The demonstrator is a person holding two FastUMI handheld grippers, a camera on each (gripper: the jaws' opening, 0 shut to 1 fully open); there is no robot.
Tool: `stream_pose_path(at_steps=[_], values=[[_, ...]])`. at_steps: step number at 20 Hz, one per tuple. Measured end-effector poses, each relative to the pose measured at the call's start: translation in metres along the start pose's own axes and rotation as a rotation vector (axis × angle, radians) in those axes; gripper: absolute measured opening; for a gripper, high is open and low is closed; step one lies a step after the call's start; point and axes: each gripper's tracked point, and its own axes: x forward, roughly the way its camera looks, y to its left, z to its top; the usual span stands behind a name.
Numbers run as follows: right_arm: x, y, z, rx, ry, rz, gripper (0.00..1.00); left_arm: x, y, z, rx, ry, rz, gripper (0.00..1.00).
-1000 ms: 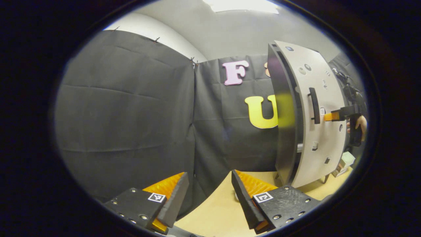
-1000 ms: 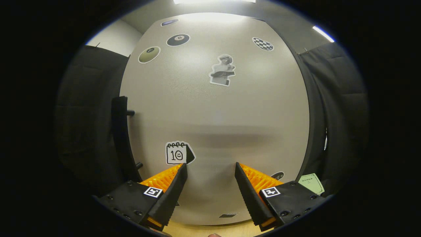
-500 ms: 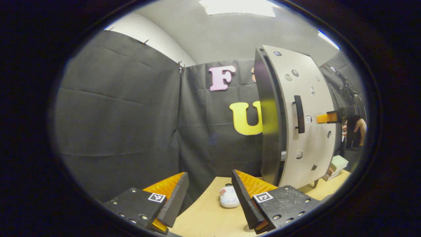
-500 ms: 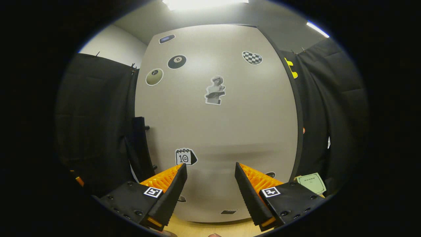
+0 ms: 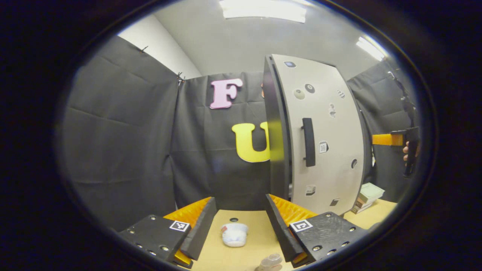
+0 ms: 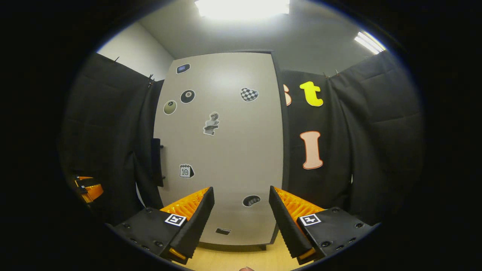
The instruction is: Open the cabinet door with the right hand, grasp the bottle in the cabinet with the left hand and place it on the coaster, then close the cabinet door with the right hand.
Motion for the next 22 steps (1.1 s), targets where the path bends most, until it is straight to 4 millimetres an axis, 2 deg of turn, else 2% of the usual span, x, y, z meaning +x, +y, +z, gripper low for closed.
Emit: stream_pose_path(at_steps=[6, 10, 15, 22], values=[[-0.041, -0.078, -0.019, -0.047, 0.020, -0.100, 0.94, 0.015, -0.067, 0.016, 0.014, -0.028, -0.077, 0.80], [-0.061, -0.110, -0.040, -0.048, 0.042, -0.130, 0.93, 0.020, -0.093, 0.018, 0.022, -0.030, -0.086, 0.80], [-0.068, -0.128, -0.053, -0.014, 0.053, -0.132, 0.93, 0.025, -0.107, 0.017, 0.031, -0.017, -0.076, 0.81], [-0.070, -0.126, -0.052, 0.004, 0.040, -0.105, 0.93, 0.020, -0.109, 0.017, 0.044, -0.025, -0.064, 0.79]])
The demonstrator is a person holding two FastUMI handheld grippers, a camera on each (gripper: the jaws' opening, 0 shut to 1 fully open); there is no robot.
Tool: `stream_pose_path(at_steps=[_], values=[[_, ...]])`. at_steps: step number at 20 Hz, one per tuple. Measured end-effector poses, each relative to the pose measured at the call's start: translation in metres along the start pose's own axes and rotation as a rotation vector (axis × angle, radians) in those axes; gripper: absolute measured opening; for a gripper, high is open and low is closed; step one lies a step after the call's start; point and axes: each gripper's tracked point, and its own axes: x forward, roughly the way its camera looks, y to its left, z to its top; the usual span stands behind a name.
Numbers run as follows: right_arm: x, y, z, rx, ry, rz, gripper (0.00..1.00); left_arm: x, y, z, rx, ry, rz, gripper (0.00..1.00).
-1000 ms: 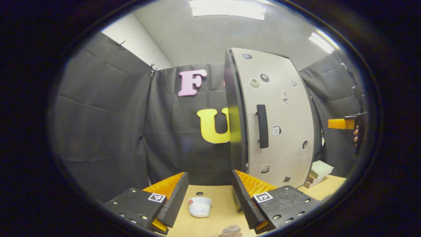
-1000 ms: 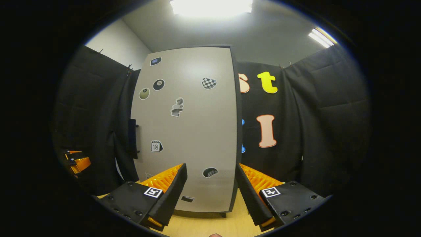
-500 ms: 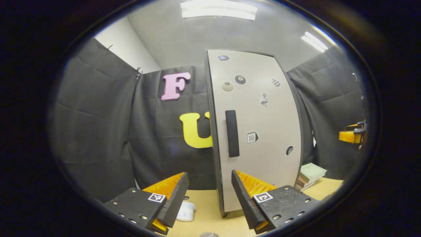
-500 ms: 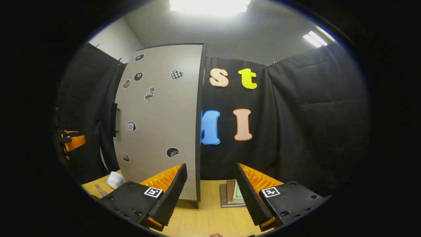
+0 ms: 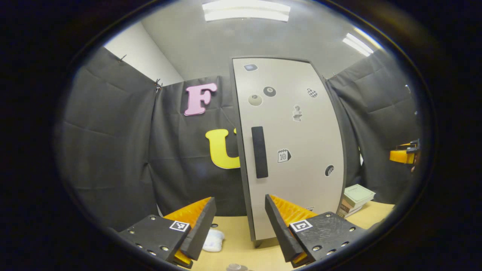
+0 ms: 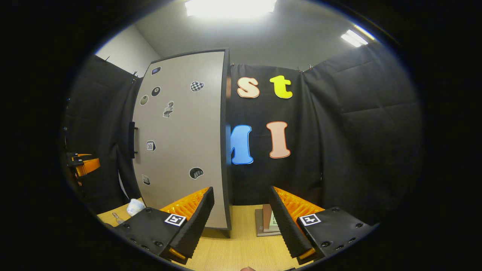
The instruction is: Open the cabinet door with the right hand, grasp the bottle in the cabinet with the left hand and place it on the coaster, then close the cabinet door with the right hand.
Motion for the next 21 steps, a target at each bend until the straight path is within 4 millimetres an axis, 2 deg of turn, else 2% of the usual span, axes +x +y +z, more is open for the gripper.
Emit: stream_pose_path(at_steps=[4, 5, 6, 11, 13, 14, 16, 21], values=[[0.000, 0.005, 0.002, -0.018, -0.006, 0.014, 0.93, 0.002, 0.002, -0.003, -0.004, 0.001, 0.012, 0.81], [0.001, 0.007, 0.003, -0.020, -0.007, 0.018, 0.90, 0.002, 0.002, -0.003, -0.004, 0.000, 0.015, 0.80], [0.001, 0.008, 0.003, -0.020, -0.007, 0.022, 0.93, 0.002, 0.002, -0.004, -0.004, 0.001, 0.018, 0.81], [0.003, 0.016, 0.004, -0.023, -0.011, 0.036, 0.94, 0.003, 0.005, -0.007, -0.014, 0.009, 0.035, 0.81], [0.002, 0.016, 0.006, -0.025, -0.019, 0.038, 0.93, 0.002, 0.006, -0.007, -0.015, 0.012, 0.041, 0.81], [0.003, 0.016, 0.006, -0.024, -0.023, 0.040, 0.90, 0.003, 0.006, -0.006, -0.012, 0.012, 0.044, 0.81], [0.003, 0.017, 0.008, -0.016, -0.030, 0.044, 0.93, 0.003, 0.006, -0.004, -0.003, 0.006, 0.045, 0.81], [0.006, 0.019, 0.012, -0.011, -0.040, 0.054, 0.90, 0.001, 0.002, -0.002, 0.008, 0.000, 0.034, 0.80]])
